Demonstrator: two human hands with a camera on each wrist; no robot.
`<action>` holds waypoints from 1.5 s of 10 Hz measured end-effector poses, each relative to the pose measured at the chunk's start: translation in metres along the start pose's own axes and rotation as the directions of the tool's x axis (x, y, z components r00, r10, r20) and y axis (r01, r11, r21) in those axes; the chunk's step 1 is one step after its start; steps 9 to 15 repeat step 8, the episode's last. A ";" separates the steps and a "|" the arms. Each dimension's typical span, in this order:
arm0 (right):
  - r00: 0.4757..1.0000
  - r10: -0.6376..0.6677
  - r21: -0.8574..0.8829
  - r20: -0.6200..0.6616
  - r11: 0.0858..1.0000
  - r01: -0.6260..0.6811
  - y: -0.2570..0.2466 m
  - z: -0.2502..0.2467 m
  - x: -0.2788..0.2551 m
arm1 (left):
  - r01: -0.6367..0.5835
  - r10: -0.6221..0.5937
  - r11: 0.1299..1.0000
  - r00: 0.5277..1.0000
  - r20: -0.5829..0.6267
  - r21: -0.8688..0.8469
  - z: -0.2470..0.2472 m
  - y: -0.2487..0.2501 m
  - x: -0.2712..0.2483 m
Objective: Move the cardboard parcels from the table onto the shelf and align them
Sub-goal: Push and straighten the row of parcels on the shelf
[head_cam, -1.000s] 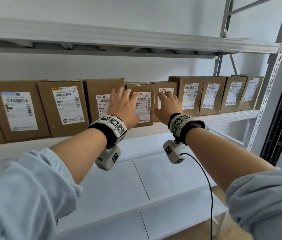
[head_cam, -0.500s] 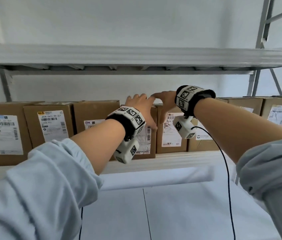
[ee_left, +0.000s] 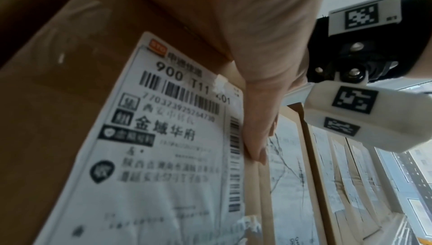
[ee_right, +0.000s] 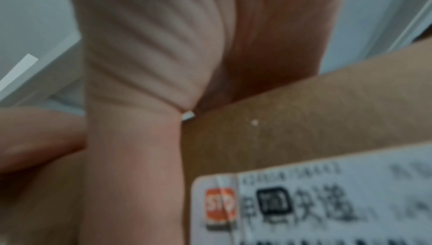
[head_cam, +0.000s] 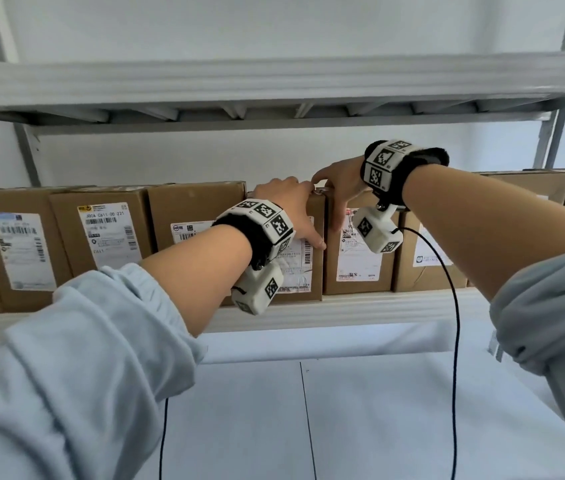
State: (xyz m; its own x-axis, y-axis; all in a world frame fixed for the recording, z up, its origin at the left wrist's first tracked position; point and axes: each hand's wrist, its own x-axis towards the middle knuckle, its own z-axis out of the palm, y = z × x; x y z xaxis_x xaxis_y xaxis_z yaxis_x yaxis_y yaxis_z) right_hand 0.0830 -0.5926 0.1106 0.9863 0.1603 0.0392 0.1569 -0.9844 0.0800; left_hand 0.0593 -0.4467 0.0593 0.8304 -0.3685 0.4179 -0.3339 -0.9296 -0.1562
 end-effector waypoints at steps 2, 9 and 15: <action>1.000 -0.011 0.021 -0.003 1.000 0.011 0.000 0.001 -0.006 | 0.000 0.001 1.000 1.000 -0.011 0.011 0.000 0.000 0.000; 0.974 -0.087 0.260 -0.210 0.955 0.141 0.004 0.004 -0.032 | -0.031 0.045 0.998 0.964 -0.260 0.058 -0.002 0.001 -0.022; 0.974 -0.087 0.260 -0.210 0.955 0.141 0.004 0.004 -0.032 | -0.031 0.045 0.998 0.964 -0.260 0.058 -0.002 0.001 -0.022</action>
